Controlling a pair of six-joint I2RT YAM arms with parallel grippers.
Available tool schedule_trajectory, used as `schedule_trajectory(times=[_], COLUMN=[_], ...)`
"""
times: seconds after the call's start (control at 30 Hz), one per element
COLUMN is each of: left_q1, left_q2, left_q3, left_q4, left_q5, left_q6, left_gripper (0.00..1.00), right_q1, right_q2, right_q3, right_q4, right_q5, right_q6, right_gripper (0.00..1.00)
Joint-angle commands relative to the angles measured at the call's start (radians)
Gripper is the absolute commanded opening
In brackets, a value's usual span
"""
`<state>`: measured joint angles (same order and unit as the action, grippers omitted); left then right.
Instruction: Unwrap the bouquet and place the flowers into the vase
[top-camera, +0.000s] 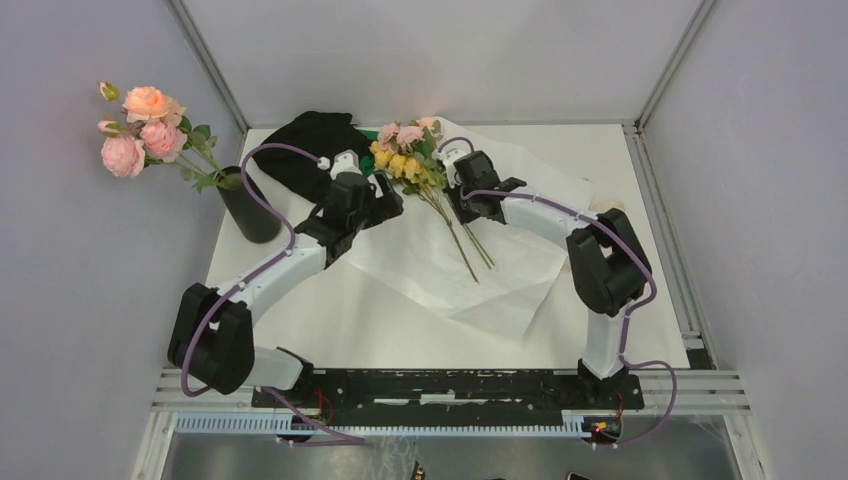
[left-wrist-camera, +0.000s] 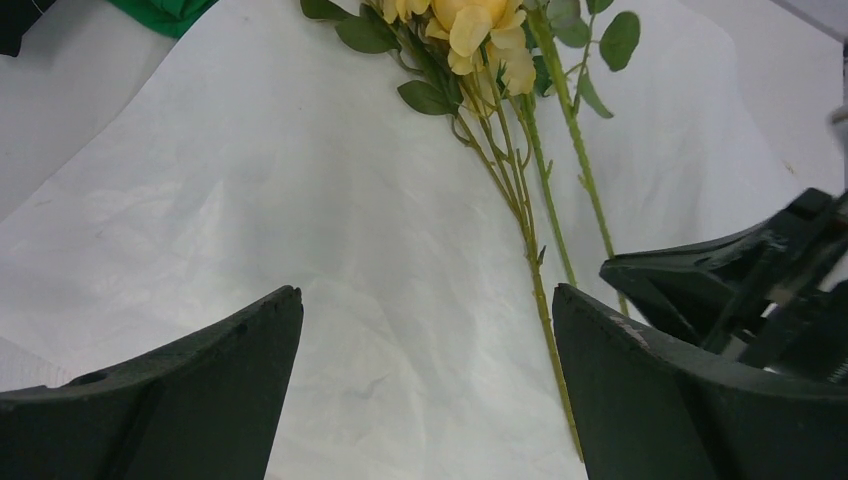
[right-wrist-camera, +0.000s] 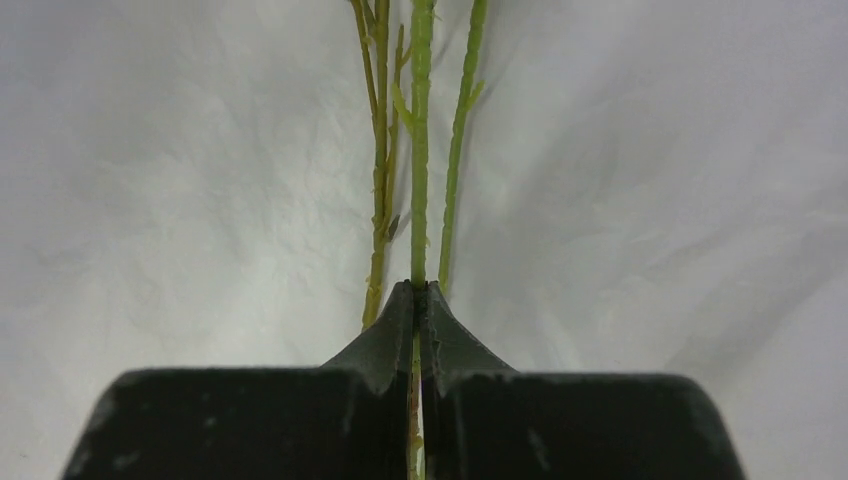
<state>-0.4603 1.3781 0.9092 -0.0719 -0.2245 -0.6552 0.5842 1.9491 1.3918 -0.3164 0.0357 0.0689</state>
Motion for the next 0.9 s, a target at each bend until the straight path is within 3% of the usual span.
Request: schedule_trajectory(times=[0.0,0.17,0.37,0.57,0.63,0.7,0.8,0.87], left_q1=[-0.004,-0.002,-0.003,-0.002,-0.003,-0.008,-0.025,-0.034], left_q2=[0.012,0.012,-0.014,0.016,0.090,0.192,0.348,0.450], left_q3=[0.002,-0.001,-0.063,-0.220,-0.226,-0.255,-0.297,-0.260], left_q4=[0.049,0.069,0.295,0.778,0.930,1.188,1.561,1.693], left_q5=[0.025,0.058,0.203,0.346,0.410,0.450,0.424,0.435], left_q6=[0.022,0.015,-0.052,-0.288,-0.372,-0.493,-0.667,-0.742], left_gripper=[1.00,1.00,1.00,0.94,0.94,0.89,0.85,0.85], right_q1=[0.003,0.003,0.002,0.004,0.005,0.007,0.016,0.026], right_q2=[-0.124,-0.189,-0.302,-0.421,-0.452,-0.477,-0.492,-0.496], right_q3=[0.000,-0.027,-0.131,-0.192,-0.203,-0.208,-0.212,-0.225], right_q4=[0.041,0.050,0.125,0.147,0.149,0.147,0.132,0.131], right_q5=[-0.002,0.028,0.042,-0.024,-0.033,-0.046,-0.085,-0.088], right_q6=[-0.018,-0.024,-0.021,-0.028,-0.029,-0.030,-0.035,-0.036], right_gripper=[0.00,0.00,0.00,0.00,0.00,0.00,0.00,0.00])
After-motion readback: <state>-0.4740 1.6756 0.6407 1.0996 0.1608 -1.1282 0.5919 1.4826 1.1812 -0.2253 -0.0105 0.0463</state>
